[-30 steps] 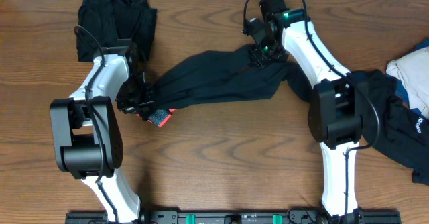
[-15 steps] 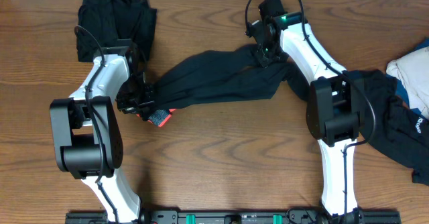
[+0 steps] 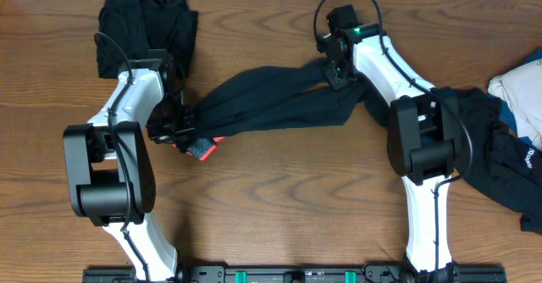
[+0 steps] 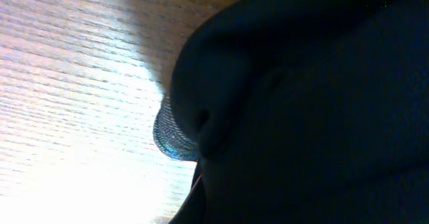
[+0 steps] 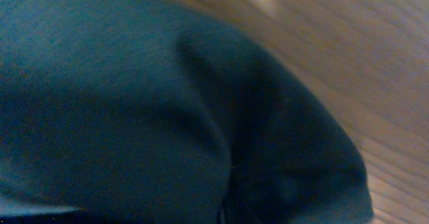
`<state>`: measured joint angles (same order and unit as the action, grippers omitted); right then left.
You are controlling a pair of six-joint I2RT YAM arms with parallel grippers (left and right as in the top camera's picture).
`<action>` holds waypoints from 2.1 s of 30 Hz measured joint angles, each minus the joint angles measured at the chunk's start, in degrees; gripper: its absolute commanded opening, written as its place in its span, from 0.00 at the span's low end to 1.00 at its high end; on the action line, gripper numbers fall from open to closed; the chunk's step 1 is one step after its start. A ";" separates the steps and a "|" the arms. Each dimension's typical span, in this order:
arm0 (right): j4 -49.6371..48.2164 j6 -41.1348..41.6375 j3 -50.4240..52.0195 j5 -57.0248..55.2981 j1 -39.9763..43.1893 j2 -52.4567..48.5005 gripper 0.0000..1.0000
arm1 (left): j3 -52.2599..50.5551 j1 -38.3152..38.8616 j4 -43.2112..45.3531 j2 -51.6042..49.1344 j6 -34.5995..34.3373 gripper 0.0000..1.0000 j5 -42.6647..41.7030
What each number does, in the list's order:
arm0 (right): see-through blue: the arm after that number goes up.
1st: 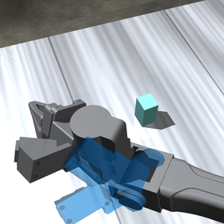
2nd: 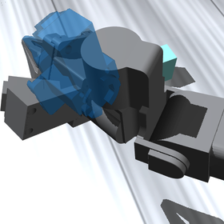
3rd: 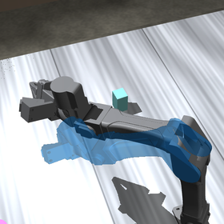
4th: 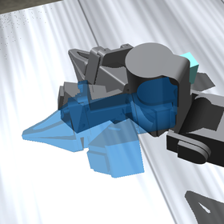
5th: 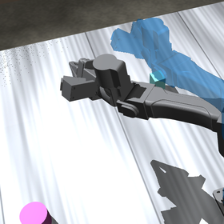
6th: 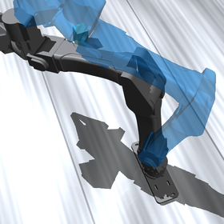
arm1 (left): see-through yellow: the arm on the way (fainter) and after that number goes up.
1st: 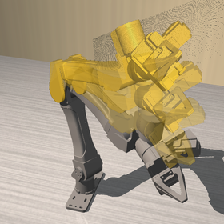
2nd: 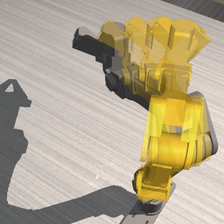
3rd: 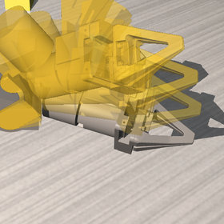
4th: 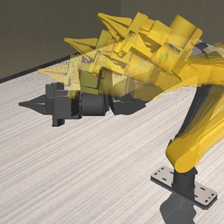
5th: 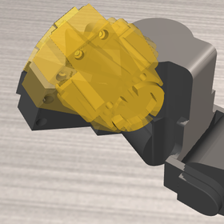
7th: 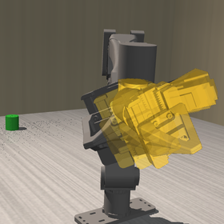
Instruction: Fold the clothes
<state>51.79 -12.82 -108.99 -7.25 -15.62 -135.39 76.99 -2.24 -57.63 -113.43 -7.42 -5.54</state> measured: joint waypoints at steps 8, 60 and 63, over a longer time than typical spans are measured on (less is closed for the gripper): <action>-0.02 2.45 0.17 -7.63 3.78 0.00 0.08 | 0.00 -0.70 0.35 0.00 0.00 0.07 -0.07; -17.29 6.60 -3.78 22.49 -3.80 2.43 0.28 | 18.95 -5.57 -15.54 0.00 3.15 0.98 0.09; -17.46 6.88 -3.78 21.90 -3.69 1.92 0.29 | 18.95 -5.57 -15.54 0.00 3.15 0.98 -0.07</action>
<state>34.33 -5.93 -112.77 14.66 -19.31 -133.47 95.94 -7.81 -73.17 -113.43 -4.27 -5.61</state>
